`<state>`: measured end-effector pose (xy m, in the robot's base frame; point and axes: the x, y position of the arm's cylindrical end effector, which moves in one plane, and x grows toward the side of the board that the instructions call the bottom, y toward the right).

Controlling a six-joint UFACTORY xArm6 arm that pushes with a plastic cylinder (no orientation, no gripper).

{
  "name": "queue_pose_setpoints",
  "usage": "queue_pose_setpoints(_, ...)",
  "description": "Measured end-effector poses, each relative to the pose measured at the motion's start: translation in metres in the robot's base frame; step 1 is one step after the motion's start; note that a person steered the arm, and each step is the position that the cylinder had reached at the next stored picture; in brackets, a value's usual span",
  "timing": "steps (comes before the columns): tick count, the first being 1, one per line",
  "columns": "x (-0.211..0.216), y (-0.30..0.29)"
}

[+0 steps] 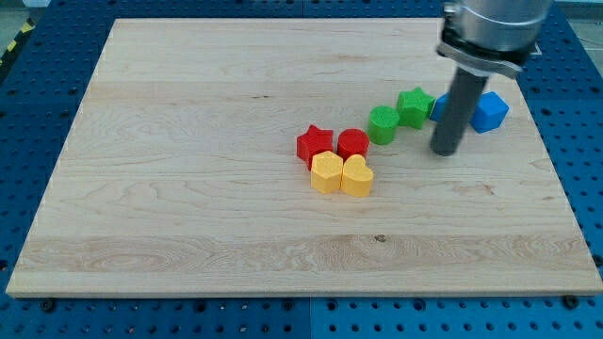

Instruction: Adjust the green blocks and blue blocks in a diagonal line

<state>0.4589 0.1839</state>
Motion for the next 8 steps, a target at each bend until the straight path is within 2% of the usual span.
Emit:
queue_pose_setpoints(1, 0.013, 0.037)
queue_pose_setpoints(3, 0.014, 0.083)
queue_pose_setpoints(4, -0.005, 0.083)
queue_pose_setpoints(8, -0.029, 0.051)
